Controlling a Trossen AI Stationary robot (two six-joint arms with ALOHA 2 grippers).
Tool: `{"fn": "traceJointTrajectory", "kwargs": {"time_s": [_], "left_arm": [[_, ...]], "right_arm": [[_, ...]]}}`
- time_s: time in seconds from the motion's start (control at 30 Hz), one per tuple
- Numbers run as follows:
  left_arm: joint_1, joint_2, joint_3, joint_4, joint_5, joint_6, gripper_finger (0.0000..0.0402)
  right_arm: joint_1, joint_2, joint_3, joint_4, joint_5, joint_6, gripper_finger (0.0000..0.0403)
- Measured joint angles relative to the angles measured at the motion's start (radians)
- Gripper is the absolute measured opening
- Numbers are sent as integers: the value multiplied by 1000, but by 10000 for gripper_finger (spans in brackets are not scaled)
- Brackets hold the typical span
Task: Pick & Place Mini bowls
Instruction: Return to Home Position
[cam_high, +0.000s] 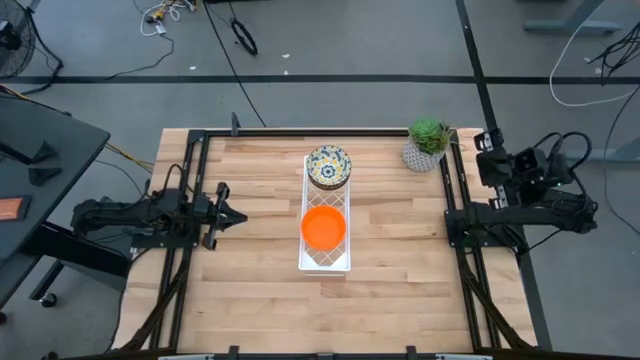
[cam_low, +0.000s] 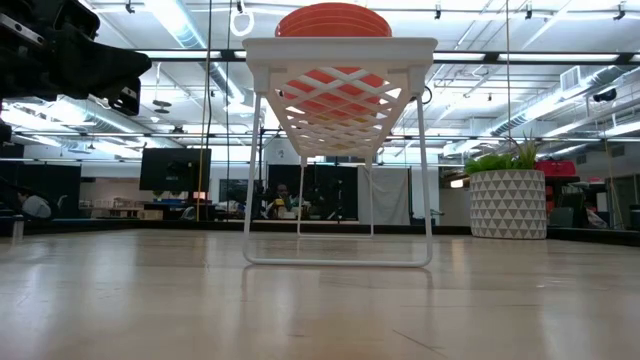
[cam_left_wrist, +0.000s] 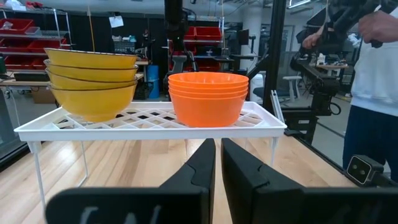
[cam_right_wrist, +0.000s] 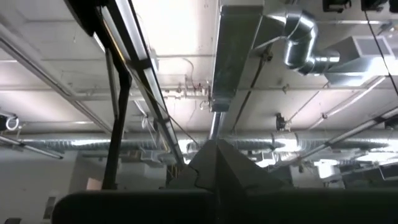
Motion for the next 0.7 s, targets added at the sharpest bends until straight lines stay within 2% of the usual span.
{"fn": "traceJointTrajectory", "kwargs": {"time_s": [0.33,0.7], "left_arm": [[0,0,0,0,0,0,32],[0,0,0,0,0,0,32]], "right_arm": [[0,-94,-210,258,0,26,11],[0,-205,-318,306,0,44,11]]}}
